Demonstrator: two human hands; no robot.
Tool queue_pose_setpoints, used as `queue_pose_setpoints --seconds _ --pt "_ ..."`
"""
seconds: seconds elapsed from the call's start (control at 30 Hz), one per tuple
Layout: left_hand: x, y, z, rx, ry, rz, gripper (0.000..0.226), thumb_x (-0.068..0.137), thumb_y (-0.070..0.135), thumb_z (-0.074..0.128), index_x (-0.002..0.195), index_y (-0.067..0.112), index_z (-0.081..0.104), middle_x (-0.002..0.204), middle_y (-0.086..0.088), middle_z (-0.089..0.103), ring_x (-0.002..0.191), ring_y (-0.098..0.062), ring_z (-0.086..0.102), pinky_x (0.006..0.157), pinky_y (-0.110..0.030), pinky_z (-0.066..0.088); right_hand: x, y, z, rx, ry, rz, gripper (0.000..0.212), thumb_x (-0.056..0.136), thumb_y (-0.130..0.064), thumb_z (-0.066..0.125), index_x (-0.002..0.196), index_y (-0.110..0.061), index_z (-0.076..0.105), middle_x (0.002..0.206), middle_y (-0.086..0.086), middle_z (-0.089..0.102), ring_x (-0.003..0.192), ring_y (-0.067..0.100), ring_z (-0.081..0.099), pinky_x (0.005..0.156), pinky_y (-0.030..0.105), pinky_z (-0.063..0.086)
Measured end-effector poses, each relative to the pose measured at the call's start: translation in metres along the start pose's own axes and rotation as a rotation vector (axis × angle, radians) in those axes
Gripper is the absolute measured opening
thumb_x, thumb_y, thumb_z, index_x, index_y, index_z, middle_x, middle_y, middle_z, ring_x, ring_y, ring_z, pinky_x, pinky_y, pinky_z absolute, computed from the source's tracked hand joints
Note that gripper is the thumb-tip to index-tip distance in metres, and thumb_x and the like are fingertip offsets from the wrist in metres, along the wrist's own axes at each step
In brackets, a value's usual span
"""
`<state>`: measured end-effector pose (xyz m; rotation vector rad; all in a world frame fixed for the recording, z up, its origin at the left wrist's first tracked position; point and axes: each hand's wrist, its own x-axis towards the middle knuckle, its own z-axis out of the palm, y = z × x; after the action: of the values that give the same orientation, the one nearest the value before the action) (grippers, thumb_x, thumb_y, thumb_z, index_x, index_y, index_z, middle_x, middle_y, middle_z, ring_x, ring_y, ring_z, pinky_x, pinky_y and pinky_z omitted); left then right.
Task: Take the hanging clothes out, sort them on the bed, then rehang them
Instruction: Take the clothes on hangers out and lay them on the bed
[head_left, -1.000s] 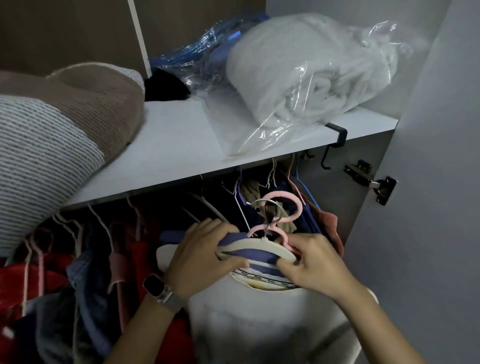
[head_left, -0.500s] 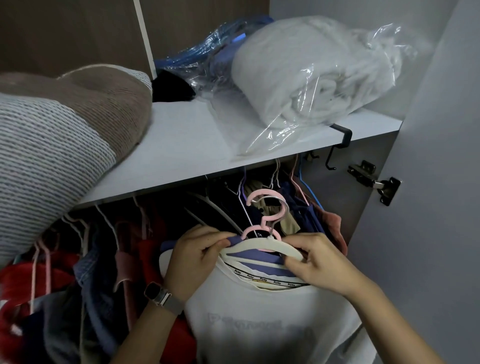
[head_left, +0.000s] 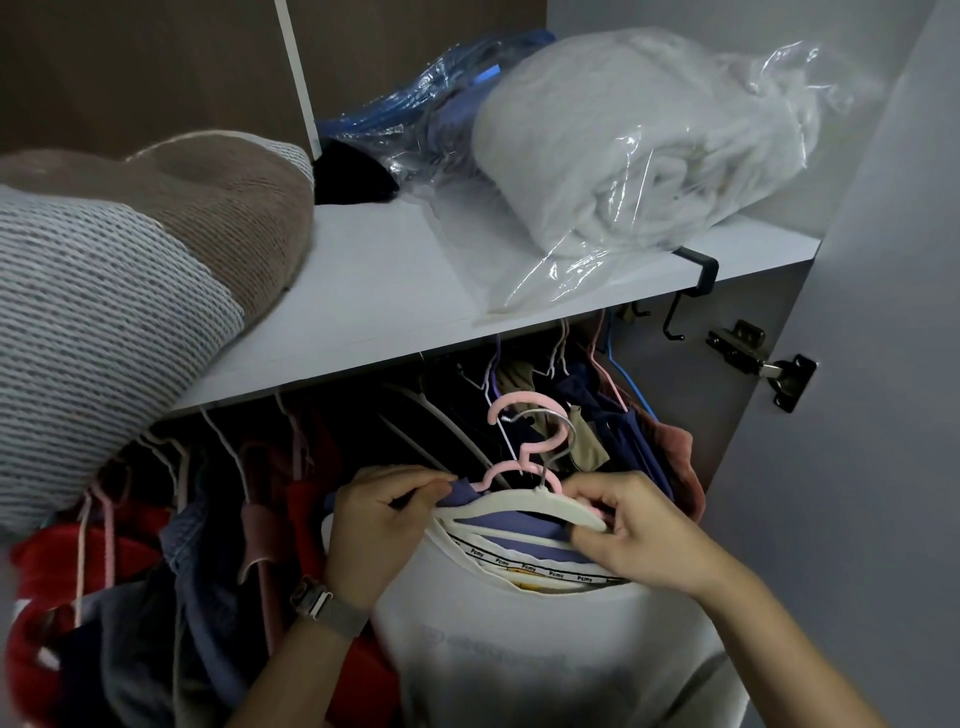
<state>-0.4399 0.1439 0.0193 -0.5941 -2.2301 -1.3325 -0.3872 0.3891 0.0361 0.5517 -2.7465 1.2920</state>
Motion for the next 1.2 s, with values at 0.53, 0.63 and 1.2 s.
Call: queue_pose_setpoints --seconds 0.53,0.63,1.2 --pt "-0.01 -0.046 -0.038 -0.287 -0.187 -0.301 0.027 0.087 0.019 0.062 0.098 0.043 0.067 0.105 0.016 0.069 0.098 0.003 0.062 0.083 -0.009 0.045 -0.016 0.01 -0.026 0.045 0.065 0.023 0.008 0.069 -0.009 0.054 0.07 -0.017 0.055 0.059 0.004 0.042 0.055 0.01 0.034 0.051 0.029 0.029" --pt "-0.017 -0.052 -0.039 -0.248 -0.089 -0.371 0.036 0.086 -0.009 0.055 0.09 0.024 0.068 0.085 0.021 0.072 0.081 0.007 0.064 0.074 -0.006 0.047 -0.018 0.012 -0.029 0.066 0.068 0.037 0.019 0.069 -0.006 0.054 0.068 -0.025 0.055 0.058 -0.006 0.043 0.054 0.01 0.035 0.05 0.027 0.029" --pt "-0.004 0.025 -0.029 0.133 -0.237 0.125 0.031 0.075 0.046 0.066 0.103 0.032 0.064 0.107 0.021 0.062 0.106 0.001 0.054 0.094 -0.016 0.038 -0.014 0.013 -0.028 0.076 -0.016 -0.004 0.01 0.07 -0.006 0.054 0.079 -0.003 0.058 0.064 0.014 0.044 0.056 0.014 0.036 0.052 0.034 0.029"
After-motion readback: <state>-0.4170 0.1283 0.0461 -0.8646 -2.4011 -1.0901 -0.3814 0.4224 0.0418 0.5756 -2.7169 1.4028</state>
